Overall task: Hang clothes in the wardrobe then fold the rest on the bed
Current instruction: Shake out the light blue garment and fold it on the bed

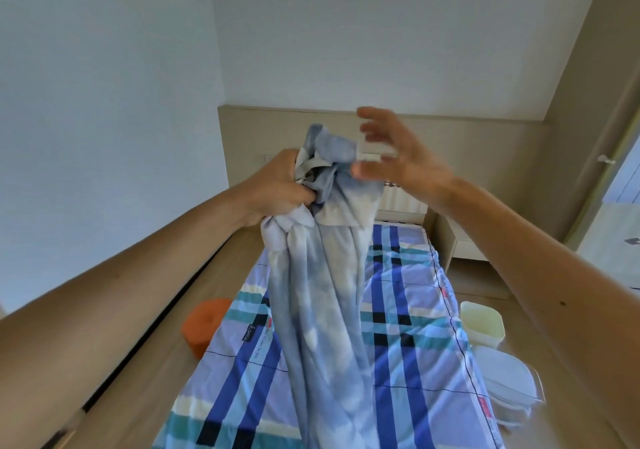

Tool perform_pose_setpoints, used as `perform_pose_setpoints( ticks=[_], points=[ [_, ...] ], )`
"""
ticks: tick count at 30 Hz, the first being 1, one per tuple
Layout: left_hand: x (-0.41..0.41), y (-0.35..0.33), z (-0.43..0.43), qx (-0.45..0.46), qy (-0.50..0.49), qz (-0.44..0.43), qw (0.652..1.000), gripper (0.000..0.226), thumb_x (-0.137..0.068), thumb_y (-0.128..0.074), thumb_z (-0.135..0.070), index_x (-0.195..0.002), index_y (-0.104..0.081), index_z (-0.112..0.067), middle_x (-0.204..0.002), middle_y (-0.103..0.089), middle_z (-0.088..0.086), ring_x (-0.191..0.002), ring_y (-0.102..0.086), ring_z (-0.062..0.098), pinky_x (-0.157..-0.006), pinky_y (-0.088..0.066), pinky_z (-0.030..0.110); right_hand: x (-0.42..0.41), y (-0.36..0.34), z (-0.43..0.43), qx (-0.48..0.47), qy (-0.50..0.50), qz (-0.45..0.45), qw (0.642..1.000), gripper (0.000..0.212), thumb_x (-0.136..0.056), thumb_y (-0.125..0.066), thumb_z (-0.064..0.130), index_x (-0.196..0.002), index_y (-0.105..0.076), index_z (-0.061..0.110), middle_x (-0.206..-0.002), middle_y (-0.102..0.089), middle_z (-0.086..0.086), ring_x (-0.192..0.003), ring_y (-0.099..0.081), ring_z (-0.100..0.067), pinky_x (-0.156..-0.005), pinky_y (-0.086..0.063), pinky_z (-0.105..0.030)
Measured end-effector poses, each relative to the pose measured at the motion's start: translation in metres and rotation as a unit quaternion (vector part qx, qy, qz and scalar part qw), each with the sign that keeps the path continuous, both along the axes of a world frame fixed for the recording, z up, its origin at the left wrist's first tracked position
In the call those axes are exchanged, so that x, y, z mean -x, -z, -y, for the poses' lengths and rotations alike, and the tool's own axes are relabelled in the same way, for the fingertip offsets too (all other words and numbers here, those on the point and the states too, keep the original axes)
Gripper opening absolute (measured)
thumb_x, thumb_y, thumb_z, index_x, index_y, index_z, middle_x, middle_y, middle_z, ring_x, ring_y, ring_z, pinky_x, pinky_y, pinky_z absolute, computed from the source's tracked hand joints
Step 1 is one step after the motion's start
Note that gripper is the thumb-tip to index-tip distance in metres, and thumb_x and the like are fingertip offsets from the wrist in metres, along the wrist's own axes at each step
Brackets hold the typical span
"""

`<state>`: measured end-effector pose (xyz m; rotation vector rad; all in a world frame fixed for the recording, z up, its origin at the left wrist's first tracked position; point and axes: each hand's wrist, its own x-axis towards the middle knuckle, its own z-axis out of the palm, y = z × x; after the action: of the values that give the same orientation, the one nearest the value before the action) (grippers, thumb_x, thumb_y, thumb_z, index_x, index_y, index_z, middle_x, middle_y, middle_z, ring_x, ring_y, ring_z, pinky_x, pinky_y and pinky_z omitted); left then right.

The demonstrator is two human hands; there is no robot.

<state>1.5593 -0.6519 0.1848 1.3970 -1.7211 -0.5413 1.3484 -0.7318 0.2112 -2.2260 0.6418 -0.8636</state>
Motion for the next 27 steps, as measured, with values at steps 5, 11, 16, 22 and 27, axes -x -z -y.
perform_pose_setpoints(
  ticks=[5,11,16,22,27],
  points=[
    [-0.014,0.013,0.01,-0.027,-0.015,0.017,0.999,0.006,-0.077,-0.06,0.011,-0.079,-0.059,0.005,-0.069,-0.058,0.01,-0.068,-0.058,0.016,-0.064,-0.045,0.032,-0.016,0.046,0.01,-0.093,-0.052,-0.102,0.989,0.029,-0.079,-0.081,0.004,-0.094,-0.067,0.023,-0.083,-0.07,0.011,-0.071,-0.066,0.003,-0.067,-0.05,-0.014],
    [-0.044,0.054,0.029,-0.047,-0.062,0.015,0.997,0.033,-0.075,-0.067,0.001,-0.106,-0.065,-0.009,-0.094,-0.071,0.009,-0.089,-0.067,0.011,-0.077,-0.053,0.022,-0.038,0.069,0.041,-0.085,0.004,-0.004,0.996,0.014,-0.085,-0.071,-0.002,-0.082,-0.073,0.011,-0.071,-0.07,0.003,-0.067,-0.063,-0.003,-0.067,-0.05,-0.021],
    [-0.05,0.051,0.095,-0.058,-0.106,0.134,0.984,0.022,-0.08,-0.061,0.007,-0.083,-0.061,-0.014,-0.082,-0.066,0.001,-0.086,-0.065,0.02,-0.07,-0.046,0.023,-0.06,0.073,0.1,-0.037,0.085,-0.095,0.991,0.01,-0.086,-0.071,0.005,-0.095,-0.073,0.001,-0.088,-0.073,-0.014,-0.077,-0.062,-0.014,-0.071,-0.051,-0.032],
    [-0.065,-0.03,0.199,0.024,-0.191,0.217,0.957,0.041,-0.069,-0.069,-0.02,-0.109,-0.067,-0.01,-0.108,-0.071,0.014,-0.099,-0.069,0.035,-0.084,-0.058,0.047,-0.087,0.004,0.182,-0.016,0.151,0.002,0.988,0.017,-0.084,-0.069,0.005,-0.099,-0.074,0.01,-0.095,-0.072,-0.01,-0.091,-0.066,-0.024,-0.08,-0.055,-0.039],
    [-0.065,-0.13,0.213,0.114,-0.201,0.221,0.947,0.036,-0.076,-0.07,-0.017,-0.11,-0.066,-0.008,-0.113,-0.068,0.016,-0.103,-0.067,0.034,-0.09,-0.056,0.047,-0.086,-0.088,0.195,0.089,0.164,0.067,0.98,0.008,-0.08,-0.066,0.003,-0.084,-0.071,0.009,-0.076,-0.064,0.0,-0.075,-0.059,-0.014,-0.065,-0.047,-0.028]
  ],
)
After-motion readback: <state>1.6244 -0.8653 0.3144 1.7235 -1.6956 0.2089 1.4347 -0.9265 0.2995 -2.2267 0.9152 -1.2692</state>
